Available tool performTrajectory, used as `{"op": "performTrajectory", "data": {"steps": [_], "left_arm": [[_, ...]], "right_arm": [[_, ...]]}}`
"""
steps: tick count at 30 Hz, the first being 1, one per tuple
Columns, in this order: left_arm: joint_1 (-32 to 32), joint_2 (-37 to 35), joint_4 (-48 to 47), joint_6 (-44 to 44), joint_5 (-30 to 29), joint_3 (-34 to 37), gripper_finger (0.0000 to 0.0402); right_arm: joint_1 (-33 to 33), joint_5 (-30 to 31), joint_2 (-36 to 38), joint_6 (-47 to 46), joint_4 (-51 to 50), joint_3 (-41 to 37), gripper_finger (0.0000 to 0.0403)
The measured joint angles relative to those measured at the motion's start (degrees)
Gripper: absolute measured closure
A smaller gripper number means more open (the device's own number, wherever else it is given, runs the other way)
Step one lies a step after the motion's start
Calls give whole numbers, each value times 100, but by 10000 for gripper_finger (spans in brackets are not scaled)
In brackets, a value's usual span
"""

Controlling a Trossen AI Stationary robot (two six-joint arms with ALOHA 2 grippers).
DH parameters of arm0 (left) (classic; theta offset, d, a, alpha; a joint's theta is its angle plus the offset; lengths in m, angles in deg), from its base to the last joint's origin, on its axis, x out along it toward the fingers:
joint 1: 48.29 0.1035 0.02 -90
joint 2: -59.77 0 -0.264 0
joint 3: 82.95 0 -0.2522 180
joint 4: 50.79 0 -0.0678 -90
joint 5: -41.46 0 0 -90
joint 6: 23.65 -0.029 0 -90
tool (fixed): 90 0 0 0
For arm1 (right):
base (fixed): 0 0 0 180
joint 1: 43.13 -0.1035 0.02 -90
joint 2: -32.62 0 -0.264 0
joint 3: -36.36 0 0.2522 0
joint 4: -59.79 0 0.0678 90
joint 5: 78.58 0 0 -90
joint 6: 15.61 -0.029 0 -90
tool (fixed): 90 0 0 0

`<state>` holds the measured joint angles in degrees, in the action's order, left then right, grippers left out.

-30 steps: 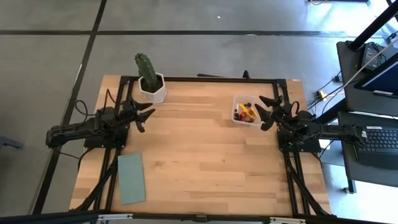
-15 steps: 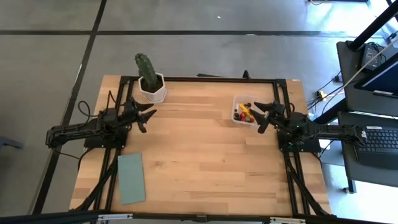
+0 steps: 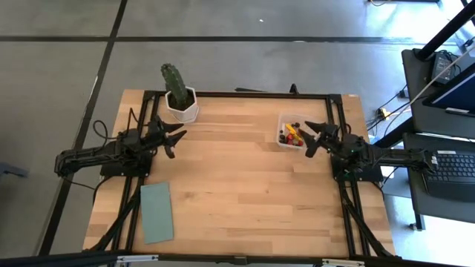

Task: Pick and placing Produce into tupperware
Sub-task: Return to Home Position

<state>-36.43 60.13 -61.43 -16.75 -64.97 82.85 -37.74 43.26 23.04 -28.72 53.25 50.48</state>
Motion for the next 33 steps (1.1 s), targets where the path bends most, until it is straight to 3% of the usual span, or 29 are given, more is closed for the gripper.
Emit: {"op": "performTrajectory", "data": {"steps": [4, 23, 33], "left_arm": [[0, 0, 0, -363, -2, 0, 247], [0, 0, 11, -453, -9, 0, 252], [0, 0, 4, -451, -7, 0, 244]], "right_arm": [[11, 499, 0, 95, 0, 2, 148], [1249, 415, 4, 267, -271, 2, 148], [1327, 413, 2, 300, -273, 2, 148]]}}
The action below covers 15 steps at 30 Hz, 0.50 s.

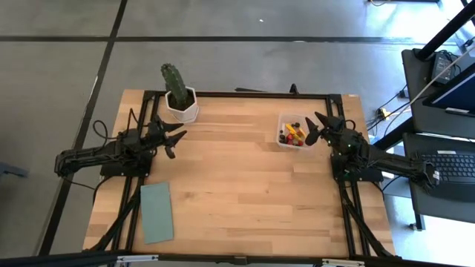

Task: Pick and placing Produce into tupperware
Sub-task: Return to Home Position

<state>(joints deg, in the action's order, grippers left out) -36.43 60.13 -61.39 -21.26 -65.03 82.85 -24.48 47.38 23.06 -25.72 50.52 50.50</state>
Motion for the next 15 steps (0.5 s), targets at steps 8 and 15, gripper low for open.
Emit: {"op": "performTrajectory", "data": {"steps": [8, 15], "left_arm": [[0, 0, 0, 0, 0, 0, 254], [0, 0, -2, 0, 2, 0, 247]], "right_arm": [[0, -2, 0, 8, -2, 0, 148], [0, -2, 0, 8, -2, 0, 148]]}}
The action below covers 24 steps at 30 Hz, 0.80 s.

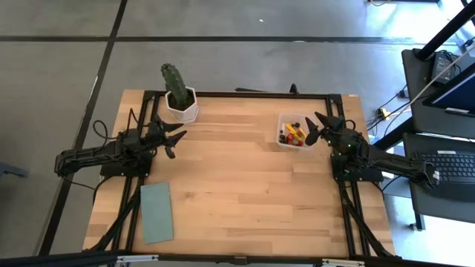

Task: Pick and placing Produce into tupperware
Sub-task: Return to Home Position

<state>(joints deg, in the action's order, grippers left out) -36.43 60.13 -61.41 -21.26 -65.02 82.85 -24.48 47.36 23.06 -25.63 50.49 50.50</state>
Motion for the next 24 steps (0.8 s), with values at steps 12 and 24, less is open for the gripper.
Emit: {"op": "performTrajectory", "data": {"steps": [12, 24], "left_arm": [[0, 0, 0, -1, 0, 0, 251], [0, 0, 0, 0, 0, 0, 246]], "right_arm": [[-2, 0, 0, 0, -2, 0, 148], [-2, 0, 0, 0, -2, 0, 148]]}}
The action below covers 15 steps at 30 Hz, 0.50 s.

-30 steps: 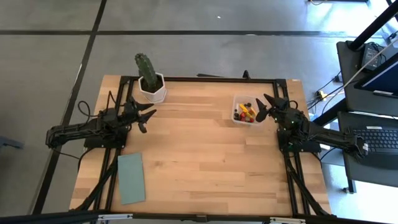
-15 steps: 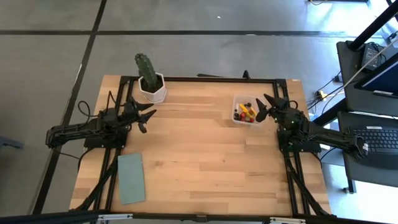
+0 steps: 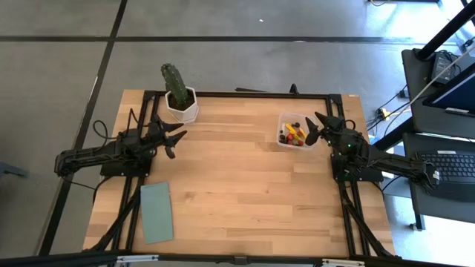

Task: Pick and placing Produce into tupperware
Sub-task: Return to Home Position

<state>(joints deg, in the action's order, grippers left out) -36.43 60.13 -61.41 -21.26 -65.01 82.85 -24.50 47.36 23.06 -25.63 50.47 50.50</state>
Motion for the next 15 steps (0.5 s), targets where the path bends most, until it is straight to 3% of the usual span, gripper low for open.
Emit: {"op": "performTrajectory", "data": {"steps": [15], "left_arm": [[0, 0, -1, -1, 2, 0, 254]], "right_arm": [[0, -1, -2, 0, 0, 0, 148]]}}
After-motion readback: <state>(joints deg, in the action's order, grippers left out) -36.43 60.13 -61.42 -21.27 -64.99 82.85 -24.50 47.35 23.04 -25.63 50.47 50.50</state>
